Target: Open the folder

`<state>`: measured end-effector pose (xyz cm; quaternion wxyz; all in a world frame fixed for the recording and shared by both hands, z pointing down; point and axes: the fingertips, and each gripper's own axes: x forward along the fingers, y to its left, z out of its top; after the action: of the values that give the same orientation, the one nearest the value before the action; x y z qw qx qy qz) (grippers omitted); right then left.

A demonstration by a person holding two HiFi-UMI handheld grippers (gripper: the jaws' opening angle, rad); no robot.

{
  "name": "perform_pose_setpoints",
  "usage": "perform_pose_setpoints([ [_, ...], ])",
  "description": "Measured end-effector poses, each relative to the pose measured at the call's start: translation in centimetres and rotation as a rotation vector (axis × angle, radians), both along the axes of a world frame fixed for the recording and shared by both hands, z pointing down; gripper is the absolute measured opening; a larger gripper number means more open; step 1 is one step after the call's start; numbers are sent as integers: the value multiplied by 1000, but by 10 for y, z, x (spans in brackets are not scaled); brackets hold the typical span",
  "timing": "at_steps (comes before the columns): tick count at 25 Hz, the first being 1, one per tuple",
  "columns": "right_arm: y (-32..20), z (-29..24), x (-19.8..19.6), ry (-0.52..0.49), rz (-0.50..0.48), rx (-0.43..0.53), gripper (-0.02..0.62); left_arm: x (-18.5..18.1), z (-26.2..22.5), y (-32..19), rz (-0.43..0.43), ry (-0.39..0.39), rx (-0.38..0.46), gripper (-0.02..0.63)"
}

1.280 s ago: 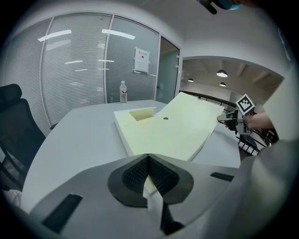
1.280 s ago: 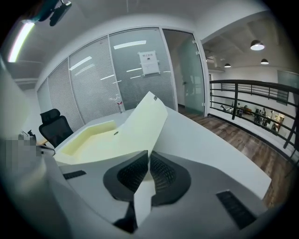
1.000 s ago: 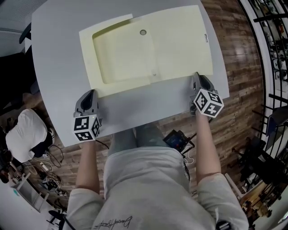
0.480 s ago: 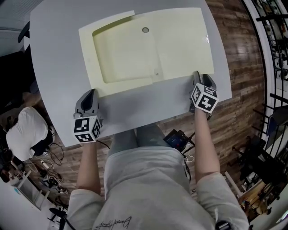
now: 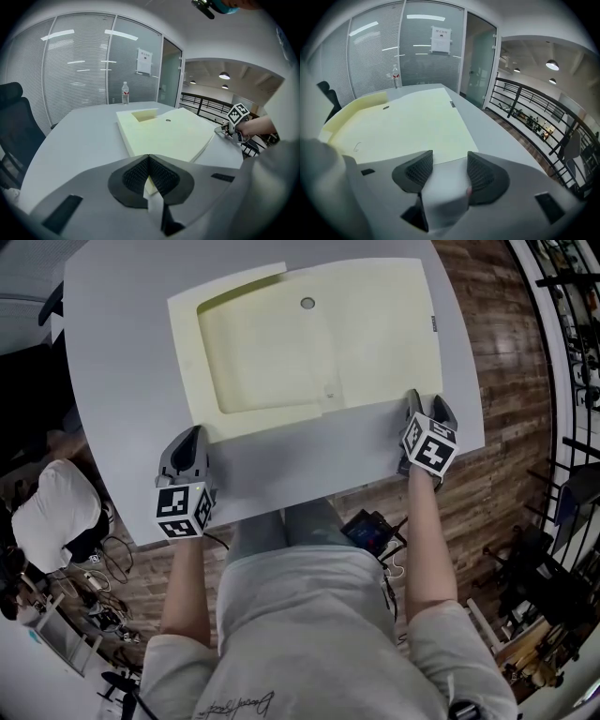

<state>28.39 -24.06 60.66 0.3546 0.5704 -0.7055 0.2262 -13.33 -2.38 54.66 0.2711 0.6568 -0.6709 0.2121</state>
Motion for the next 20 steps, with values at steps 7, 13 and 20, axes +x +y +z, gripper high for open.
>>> perform_pose_setpoints([
  [7, 7, -1, -26, 159, -177, 25, 64, 2, -1, 1, -3, 1, 0, 9],
  [13, 9, 1, -36, 175, -252, 3, 23, 1, 0, 1, -7, -1, 2, 9],
  [20, 8, 4, -33, 117, -261, -28, 23, 1, 0, 1, -10, -4, 5, 9],
])
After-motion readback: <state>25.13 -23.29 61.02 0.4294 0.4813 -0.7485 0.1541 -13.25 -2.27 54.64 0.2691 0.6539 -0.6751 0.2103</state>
